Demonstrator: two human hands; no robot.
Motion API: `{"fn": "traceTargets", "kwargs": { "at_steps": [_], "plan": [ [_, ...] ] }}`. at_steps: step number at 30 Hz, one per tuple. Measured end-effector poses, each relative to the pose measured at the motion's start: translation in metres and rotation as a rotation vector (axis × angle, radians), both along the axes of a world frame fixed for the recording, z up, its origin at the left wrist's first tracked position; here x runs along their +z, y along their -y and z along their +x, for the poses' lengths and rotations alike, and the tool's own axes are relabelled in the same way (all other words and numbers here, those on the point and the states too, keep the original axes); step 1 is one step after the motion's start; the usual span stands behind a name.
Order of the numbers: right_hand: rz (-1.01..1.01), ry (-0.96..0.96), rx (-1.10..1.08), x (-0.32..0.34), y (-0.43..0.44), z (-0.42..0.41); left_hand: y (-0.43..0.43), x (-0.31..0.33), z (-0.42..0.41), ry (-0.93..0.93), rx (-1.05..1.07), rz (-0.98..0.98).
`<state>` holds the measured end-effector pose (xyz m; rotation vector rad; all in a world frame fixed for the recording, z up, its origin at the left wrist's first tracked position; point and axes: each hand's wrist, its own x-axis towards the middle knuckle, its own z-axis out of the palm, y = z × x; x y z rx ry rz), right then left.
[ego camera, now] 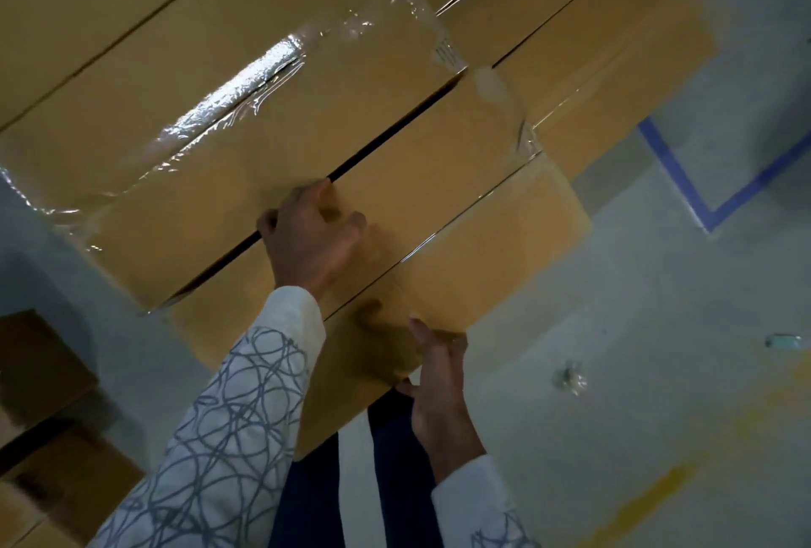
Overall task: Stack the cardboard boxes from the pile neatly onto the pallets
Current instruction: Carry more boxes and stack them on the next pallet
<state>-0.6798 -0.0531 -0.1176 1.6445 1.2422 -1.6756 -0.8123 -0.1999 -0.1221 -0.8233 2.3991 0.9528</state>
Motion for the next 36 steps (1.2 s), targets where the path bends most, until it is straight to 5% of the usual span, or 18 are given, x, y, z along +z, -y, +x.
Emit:
{"fn": "traceTargets", "kwargs": {
  "at_steps": [9,15,19,28,33,36],
  "plan": [
    [0.068,-0.064,0.098,-0.01,0.01,0.005,0.0,-0.015,0.02,-0.066,-0.168,-0.229],
    [0.258,0.057,0.33,-0.012,0.015,0.002,0.0,-0.018,0.068,-0.04,-0.155,-0.164],
    [0.691,-0.01,0.883,-0.002,0.026,-0.007,0.011,-0.013,0.102,-0.058,0.076,-0.188],
    [0.927,-0.405,1.51,-0.024,0.027,-0.093,0.059,-0.019,0.129,0.115,0.688,-0.315],
    [1.038,-0.498,1.603,-0.037,0.011,-0.168,0.067,-0.027,0.126,0.237,0.869,-0.264],
    [1.029,-0.373,1.472,-0.033,-0.001,-0.212,0.072,-0.03,0.129,0.274,0.955,-0.167]
  ]
}}
